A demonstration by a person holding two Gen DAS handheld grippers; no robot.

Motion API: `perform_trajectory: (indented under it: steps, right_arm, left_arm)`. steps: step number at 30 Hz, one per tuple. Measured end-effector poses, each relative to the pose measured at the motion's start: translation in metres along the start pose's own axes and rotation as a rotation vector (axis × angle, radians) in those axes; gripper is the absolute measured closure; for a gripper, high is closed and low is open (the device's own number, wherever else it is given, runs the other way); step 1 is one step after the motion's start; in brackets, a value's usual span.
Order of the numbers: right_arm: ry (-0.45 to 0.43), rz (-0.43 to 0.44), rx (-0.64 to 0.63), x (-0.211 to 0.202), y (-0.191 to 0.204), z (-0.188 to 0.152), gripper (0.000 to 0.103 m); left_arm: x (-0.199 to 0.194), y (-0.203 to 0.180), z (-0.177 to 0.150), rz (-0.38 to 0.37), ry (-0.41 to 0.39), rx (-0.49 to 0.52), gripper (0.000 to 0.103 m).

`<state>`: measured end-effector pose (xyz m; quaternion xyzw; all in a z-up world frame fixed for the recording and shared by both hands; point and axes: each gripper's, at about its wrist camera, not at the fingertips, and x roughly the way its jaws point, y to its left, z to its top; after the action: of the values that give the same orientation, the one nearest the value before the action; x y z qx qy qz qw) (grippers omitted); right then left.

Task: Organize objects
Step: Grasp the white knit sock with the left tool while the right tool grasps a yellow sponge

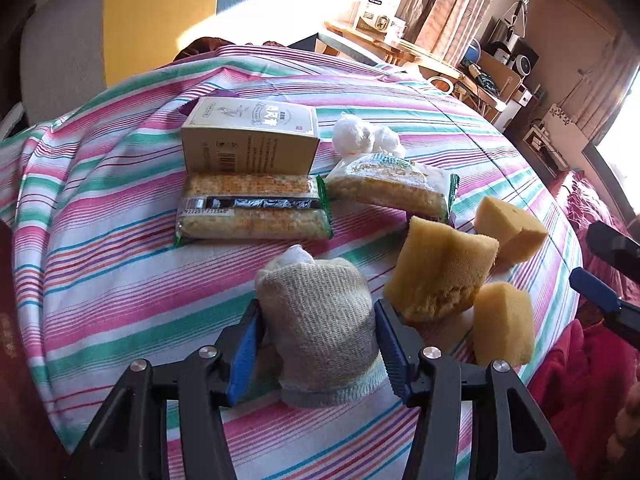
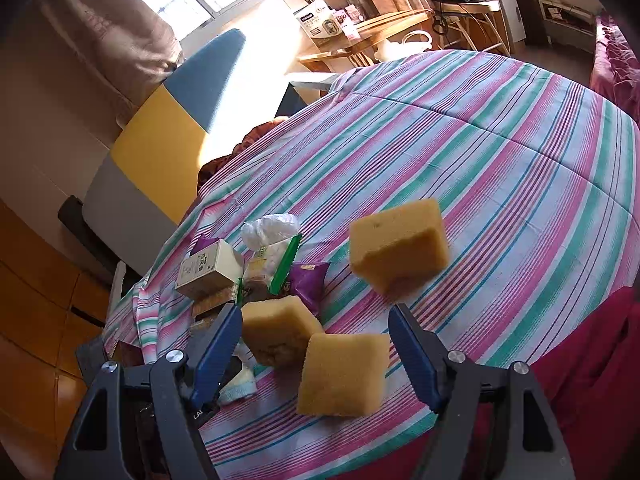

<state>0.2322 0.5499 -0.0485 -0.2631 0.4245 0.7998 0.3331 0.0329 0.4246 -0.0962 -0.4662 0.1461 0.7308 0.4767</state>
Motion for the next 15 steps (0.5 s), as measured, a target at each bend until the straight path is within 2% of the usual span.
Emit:
perform_trajectory:
  steps: [10, 15]
  right_arm:
    - [0.088, -0.078, -0.030, 0.018, 0.003, -0.004, 0.026]
    - [0.165, -0.134, -0.065, 0.035, 0.008, -0.009, 0.026]
  left_arm:
    - [-0.031, 0.022, -0.034, 0.014, -0.014, -0.010, 0.048]
    - [-0.040, 0.023, -0.044, 0.031, -0.024, 0.003, 0.048]
